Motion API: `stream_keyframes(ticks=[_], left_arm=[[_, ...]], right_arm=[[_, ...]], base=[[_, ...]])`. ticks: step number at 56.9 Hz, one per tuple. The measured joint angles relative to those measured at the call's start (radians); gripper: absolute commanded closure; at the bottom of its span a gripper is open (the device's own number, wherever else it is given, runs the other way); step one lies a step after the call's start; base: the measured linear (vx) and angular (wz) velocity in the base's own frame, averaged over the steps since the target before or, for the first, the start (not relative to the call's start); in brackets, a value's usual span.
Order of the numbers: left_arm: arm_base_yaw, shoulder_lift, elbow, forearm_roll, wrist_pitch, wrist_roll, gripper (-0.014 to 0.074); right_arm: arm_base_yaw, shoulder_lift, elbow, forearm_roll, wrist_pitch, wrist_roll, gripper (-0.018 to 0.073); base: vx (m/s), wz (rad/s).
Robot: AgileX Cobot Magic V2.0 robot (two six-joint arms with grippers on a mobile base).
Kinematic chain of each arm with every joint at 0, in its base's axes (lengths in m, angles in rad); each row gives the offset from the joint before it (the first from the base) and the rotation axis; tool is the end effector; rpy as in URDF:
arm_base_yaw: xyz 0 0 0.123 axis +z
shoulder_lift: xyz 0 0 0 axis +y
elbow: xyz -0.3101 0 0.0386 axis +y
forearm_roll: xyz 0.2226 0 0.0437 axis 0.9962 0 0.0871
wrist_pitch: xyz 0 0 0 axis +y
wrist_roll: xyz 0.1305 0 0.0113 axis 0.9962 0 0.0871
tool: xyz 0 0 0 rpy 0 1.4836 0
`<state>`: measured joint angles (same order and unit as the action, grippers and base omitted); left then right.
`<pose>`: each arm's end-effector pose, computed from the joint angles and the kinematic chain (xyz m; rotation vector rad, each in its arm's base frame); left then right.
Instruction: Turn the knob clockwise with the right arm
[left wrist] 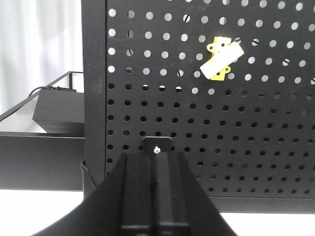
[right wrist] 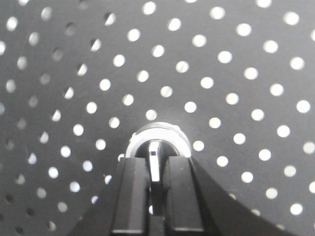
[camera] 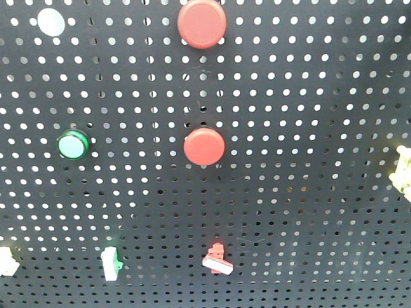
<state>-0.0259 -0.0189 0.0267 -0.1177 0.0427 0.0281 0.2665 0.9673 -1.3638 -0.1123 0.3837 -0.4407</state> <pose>0.0430 -0.0018 0.2024 -0.0448 1.5339 -0.0957 0.1697 0.0406 0.5397 -0.5500 1.3674 -0.2571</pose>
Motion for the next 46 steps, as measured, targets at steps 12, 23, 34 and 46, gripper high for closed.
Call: stream_keyframes(ticks=[12,23,34,46], left_arm=[[0.000,0.000,0.000,0.000,0.000,0.000,0.0603],[0.000,0.000,0.000,0.000,0.000,0.000,0.0603],[0.000,0.000,0.000,0.000,0.000,0.000,0.0603],[0.000,0.000,0.000,0.000,0.000,0.000,0.0603]], right_arm=[[0.000,0.000,0.000,-0.002,0.000,0.167,0.0571],[0.000,0.000,0.000,0.033,-0.001,0.535,0.0568],[0.000,0.000,0.000,0.100,-0.011,0.973,0.0568],[-0.002,0.000,0.003,0.149,-0.026,1.335,0.0568]], base=[[0.00,0.00],[0.00,0.00],[0.00,0.00],[0.00,0.00]])
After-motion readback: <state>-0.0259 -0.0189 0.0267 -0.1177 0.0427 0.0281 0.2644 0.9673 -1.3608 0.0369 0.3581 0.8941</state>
